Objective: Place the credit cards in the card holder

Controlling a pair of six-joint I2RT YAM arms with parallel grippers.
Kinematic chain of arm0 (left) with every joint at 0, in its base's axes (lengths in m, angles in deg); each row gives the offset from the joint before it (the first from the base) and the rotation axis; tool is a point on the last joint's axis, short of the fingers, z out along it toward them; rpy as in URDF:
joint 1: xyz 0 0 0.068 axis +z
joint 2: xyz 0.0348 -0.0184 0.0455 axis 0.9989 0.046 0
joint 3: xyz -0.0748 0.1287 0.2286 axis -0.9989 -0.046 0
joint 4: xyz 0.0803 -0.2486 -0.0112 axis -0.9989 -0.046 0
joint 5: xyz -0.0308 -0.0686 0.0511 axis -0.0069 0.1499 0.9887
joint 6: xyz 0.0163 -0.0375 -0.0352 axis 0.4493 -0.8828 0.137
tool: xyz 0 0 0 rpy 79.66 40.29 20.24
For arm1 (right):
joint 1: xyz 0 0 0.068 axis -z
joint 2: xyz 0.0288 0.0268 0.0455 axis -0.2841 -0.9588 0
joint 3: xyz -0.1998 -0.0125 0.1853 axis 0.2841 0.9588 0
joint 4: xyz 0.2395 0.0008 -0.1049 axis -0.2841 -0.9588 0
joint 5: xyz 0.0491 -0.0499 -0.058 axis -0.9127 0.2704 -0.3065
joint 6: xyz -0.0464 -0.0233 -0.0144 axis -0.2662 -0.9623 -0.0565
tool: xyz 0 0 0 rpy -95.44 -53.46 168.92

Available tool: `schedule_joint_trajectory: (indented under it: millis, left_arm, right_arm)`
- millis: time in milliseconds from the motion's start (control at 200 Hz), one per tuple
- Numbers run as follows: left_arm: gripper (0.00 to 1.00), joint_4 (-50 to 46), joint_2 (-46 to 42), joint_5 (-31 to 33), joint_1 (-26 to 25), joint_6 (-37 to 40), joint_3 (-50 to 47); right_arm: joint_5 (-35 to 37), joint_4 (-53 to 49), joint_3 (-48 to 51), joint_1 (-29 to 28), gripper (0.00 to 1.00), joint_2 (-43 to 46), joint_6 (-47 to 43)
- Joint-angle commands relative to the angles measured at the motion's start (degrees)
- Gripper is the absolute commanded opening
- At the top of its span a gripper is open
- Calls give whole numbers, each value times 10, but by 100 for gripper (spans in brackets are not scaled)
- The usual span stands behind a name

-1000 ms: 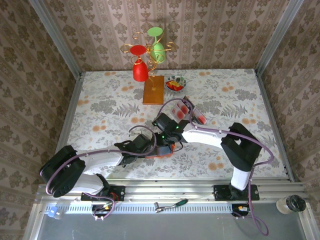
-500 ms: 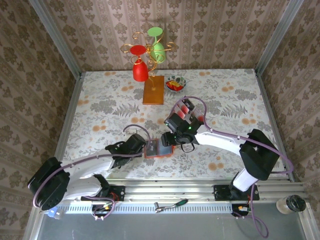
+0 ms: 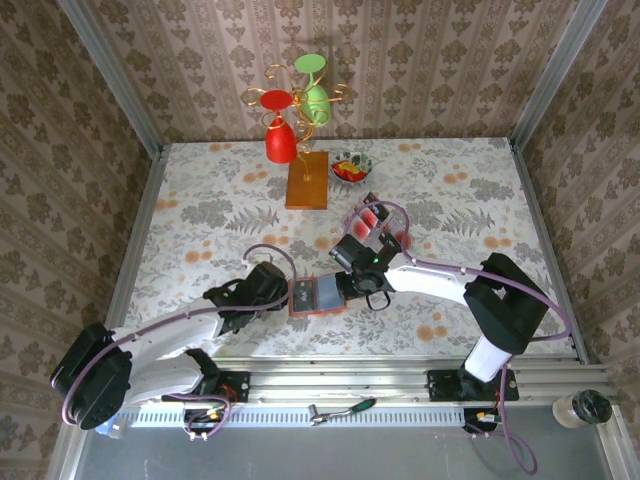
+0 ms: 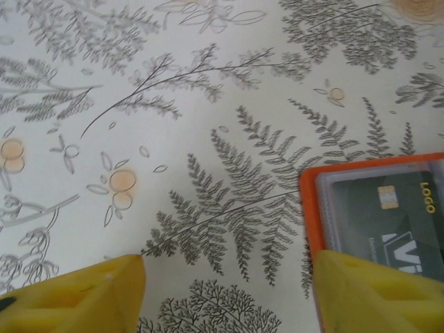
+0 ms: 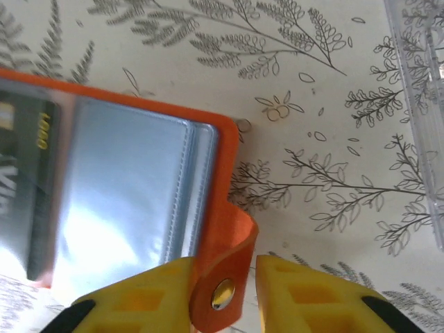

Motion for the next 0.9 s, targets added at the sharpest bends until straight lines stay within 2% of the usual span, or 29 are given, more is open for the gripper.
schedule_joint_trajectory:
  millis: [0,130,370,895]
  left_arm:
    - [79,22,8,-24,7,20,21]
    - [100,31,26,-37,11,27,33]
    - [100,78,66,-83,19,27,44]
    - [100,171,141,-129,20,-6,43]
  right_arm:
    - [11,16,14,7,15,-3,0]
    - [3,29,27,12,6,-3,1]
    - [-25,71,58,26,5,2,14]
    - [-50,115,88,33,3,7,34]
